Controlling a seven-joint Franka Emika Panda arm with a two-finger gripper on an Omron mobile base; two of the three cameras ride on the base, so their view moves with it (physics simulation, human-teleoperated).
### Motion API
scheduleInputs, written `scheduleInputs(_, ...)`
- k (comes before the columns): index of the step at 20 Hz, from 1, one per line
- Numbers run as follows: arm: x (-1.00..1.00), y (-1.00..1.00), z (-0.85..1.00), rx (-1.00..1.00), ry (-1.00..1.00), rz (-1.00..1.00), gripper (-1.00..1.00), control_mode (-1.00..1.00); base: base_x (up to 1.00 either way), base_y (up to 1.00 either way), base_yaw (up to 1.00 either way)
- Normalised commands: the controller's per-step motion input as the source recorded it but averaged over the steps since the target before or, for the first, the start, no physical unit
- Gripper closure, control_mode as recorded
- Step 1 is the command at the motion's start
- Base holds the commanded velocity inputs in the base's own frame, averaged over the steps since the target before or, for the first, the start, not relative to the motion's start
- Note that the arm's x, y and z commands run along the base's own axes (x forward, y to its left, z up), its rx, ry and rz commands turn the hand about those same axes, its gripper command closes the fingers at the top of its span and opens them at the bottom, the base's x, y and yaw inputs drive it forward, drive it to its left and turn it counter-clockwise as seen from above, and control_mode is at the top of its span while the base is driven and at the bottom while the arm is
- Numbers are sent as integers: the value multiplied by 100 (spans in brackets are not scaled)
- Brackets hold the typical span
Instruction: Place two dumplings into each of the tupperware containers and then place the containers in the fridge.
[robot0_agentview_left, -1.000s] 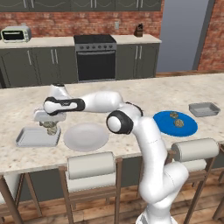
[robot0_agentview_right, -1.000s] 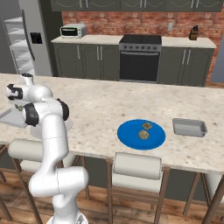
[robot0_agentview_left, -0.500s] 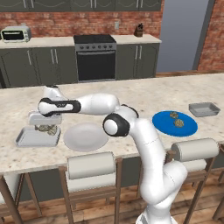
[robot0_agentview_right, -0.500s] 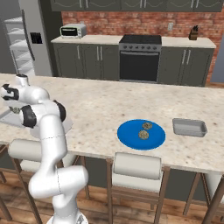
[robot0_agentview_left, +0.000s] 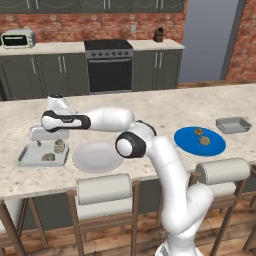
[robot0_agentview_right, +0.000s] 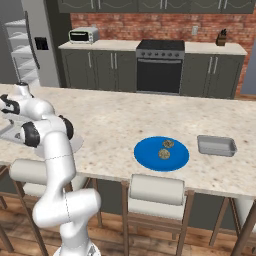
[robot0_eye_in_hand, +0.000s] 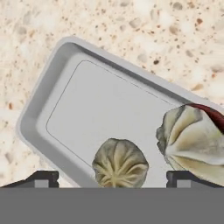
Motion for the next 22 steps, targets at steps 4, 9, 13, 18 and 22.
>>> scheduleInputs(4,-40,-77,12,0,4,-7,-100,-100,0,0,0)
scheduleInputs(9,-82,-62,0,0,9,-24,-100,-100,0,0,0)
scheduleInputs(13,-71,-11,-11,0,4,-42,-100,-100,0,0,0)
scheduleInputs(18,-12,-33,-33,0,-3,-34,-100,-100,0,0,0)
scheduleInputs(22,17,3,-1,0,0,-20,-100,-100,0,0,0)
